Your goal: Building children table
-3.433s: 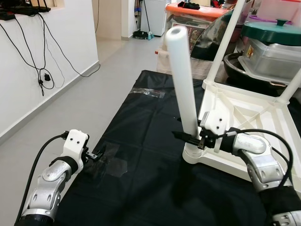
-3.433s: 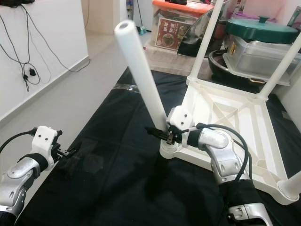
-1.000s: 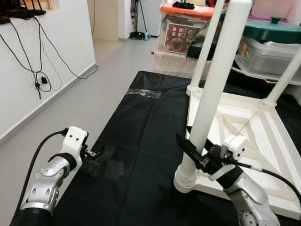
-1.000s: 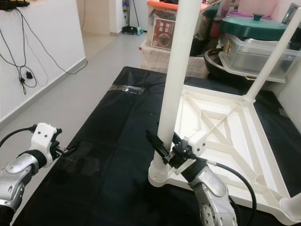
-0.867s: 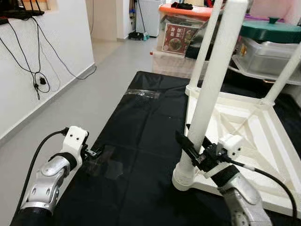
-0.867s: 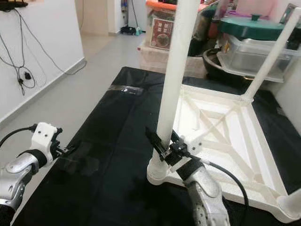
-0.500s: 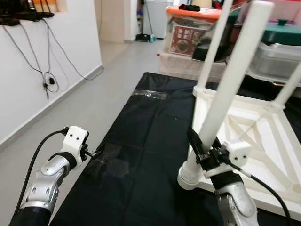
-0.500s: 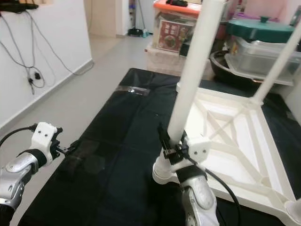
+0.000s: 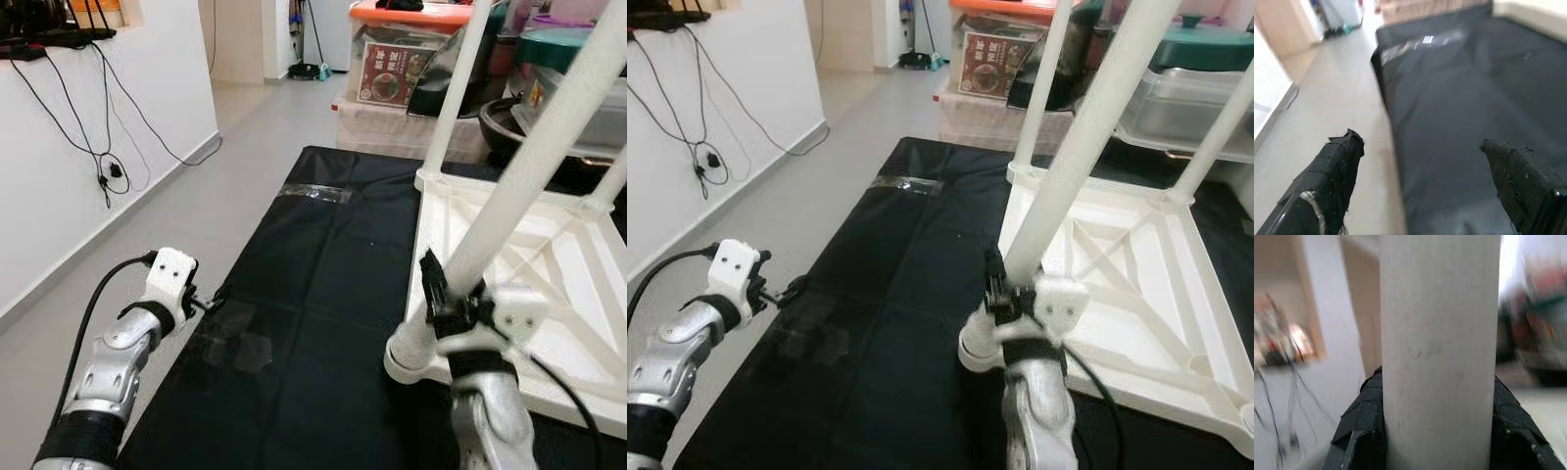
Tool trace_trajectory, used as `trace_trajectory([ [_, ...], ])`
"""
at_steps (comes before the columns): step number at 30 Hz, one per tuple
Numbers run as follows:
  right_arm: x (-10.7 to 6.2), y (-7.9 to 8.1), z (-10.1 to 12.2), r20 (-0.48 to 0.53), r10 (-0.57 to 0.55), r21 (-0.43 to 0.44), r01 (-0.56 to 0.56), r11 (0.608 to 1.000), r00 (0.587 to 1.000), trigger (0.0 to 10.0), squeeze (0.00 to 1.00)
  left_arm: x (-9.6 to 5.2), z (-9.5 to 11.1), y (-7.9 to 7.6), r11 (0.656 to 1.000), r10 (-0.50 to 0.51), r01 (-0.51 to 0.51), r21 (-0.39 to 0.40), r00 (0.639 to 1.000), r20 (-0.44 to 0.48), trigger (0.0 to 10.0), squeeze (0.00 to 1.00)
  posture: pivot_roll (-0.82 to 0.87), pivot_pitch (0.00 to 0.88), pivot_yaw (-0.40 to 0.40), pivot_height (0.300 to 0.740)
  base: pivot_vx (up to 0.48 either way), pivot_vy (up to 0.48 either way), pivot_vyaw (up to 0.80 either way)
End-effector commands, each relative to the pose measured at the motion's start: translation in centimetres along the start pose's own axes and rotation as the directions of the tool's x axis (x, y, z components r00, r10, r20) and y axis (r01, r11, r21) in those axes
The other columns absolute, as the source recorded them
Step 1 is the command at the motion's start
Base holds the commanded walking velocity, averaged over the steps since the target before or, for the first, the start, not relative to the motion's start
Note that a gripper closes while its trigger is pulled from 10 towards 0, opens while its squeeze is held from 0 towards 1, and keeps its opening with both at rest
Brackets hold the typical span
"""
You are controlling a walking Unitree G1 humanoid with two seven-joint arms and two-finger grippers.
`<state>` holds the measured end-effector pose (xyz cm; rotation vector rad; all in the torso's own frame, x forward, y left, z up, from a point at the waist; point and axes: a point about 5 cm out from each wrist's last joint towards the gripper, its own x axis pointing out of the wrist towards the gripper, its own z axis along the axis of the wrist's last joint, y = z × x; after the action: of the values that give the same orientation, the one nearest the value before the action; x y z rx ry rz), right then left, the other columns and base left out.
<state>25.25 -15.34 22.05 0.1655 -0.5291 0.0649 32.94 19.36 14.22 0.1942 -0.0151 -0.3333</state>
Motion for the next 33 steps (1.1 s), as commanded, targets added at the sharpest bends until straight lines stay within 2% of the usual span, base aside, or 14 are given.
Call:
trace_trajectory([
  [1,0.3,0.6,1.1,0.034,0.043,0.032,-0.044,0.999,0.998,0.0,0.0,0.1,0.2,-0.1,1.0,-0.002,0.002,-0.012,1.0,0.019,10.0,0.0,0.09,0.0,-0.012,0.74,0.0,0.0,0.0],
  [7,2.3,2.4,5.1,0.19,0.224,0.054,-0.238,0.97,0.956,0.0,0.0,0.4,1.3,-0.8,0.998,-0.05,0.053,-0.034,0.996,0.079,10.0,0.0,0.09,0.0,-0.015,0.74,0.0,0.0,0.0],
  [11,2.8,2.8,5.3,0.191,0.269,0.051,-0.284,0.958,0.944,0.0,0.0,0.6,2.0,-1.3,0.992,-0.103,0.11,-0.057,0.987,0.121,10.0,0.0,0.09,0.0,-0.014,0.74,0.0,0.0,0.0],
  [12,3.1,3.3,4.7,0.156,0.328,0.064,-0.341,0.938,0.932,0.0,0.0,0.5,3.1,-3.0,0.959,-0.266,0.278,-0.052,0.949,0.17,10.0,0.0,0.09,0.0,-0.015,0.74,0.0,0.0,0.0],
  [13,3.1,3.3,4.7,0.156,0.328,0.064,-0.341,0.938,0.932,0.0,0.0,0.5,3.1,-3.0,0.959,-0.266,0.278,-0.052,0.949,0.17,10.0,0.0,0.09,0.0,-0.015,0.74,0.0,0.0,0.0],
  [16,3.6,4.0,4.0,0.115,0.41,0.073,-0.419,0.905,0.905,0.0,0.0,0.0,4.1,-5.2,0.869,-0.483,0.495,-0.015,0.854,0.195,10.0,0.0,0.09,0.0,-0.013,0.74,0.0,0.0,0.0],
  [18,3.7,4.1,4.0,0.108,0.422,0.072,-0.43,0.9,0.9,0.0,0.0,-0.1,4.2,-5.5,0.854,-0.507,0.52,-0.013,0.839,0.196,10.0,0.0,0.09,0.0,-0.013,0.74,0.0,0.0,0.0],
  [20,4.3,5.1,3.5,0.085,0.493,0.088,-0.499,0.862,0.866,0.0,0.0,0.1,5.2,-6.3,0.804,-0.586,0.593,0.028,0.784,0.207,10.0,0.0,0.09,0.0,-0.018,0.74,0.0,0.0,0.0],
  [21,4.3,5.1,3.5,0.085,0.493,0.088,-0.499,0.862,0.866,0.0,0.0,0.1,5.2,-6.3,0.804,-0.586,0.593,0.028,0.784,0.207,10.0,0.0,0.09,0.0,-0.018,0.74,0.0,0.0,0.0],
  [23,5.0,5.9,3.1,0.07,0.539,0.087,-0.543,0.835,0.839,0.0,0.0,0.2,5.9,-6.9,0.754,-0.65,0.654,0.055,0.732,0.205,10.0,0.0,0.09,0.0,-0.02,0.74,0.0,0.0,0.0],
  [24,5.0,5.9,3.1,0.07,0.539,0.087,-0.543,0.835,0.839,0.0,0.0,0.2,5.9,-6.9,0.754,-0.65,0.654,0.055,0.732,0.205,10.0,0.0,0.09,0.0,-0.02,0.74,0.0,0.0,0.0],
  [27,5.6,6.9,2.7,0.066,0.576,0.072,-0.579,0.812,0.815,0.0,0.0,0.0,5.9,-7.3,0.703,-0.708,0.708,0.073,0.685,0.17,10.0,0.0,0.1,0.0,-0.023,0.74,0.0,0.0,0.0],
  [29,5.6,7.1,2.6,0.066,0.586,0.073,-0.589,0.805,0.808,0.0,0.0,-0.1,5.8,-7.3,0.697,-0.715,0.713,0.079,0.68,0.162,10.0,0.0,0.1,0.0,-0.023,0.74,0.0,0.0,0.0],
  [33,4.8,8.5,2.5,0.063,0.651,0.107,-0.654,0.749,0.756,0.0,0.0,0.6,6.0,-6.5,0.738,-0.673,0.669,0.088,0.72,0.168,10.0,0.0,0.1,0.0,-0.022,0.74,0.0,0.0,0.0],
])
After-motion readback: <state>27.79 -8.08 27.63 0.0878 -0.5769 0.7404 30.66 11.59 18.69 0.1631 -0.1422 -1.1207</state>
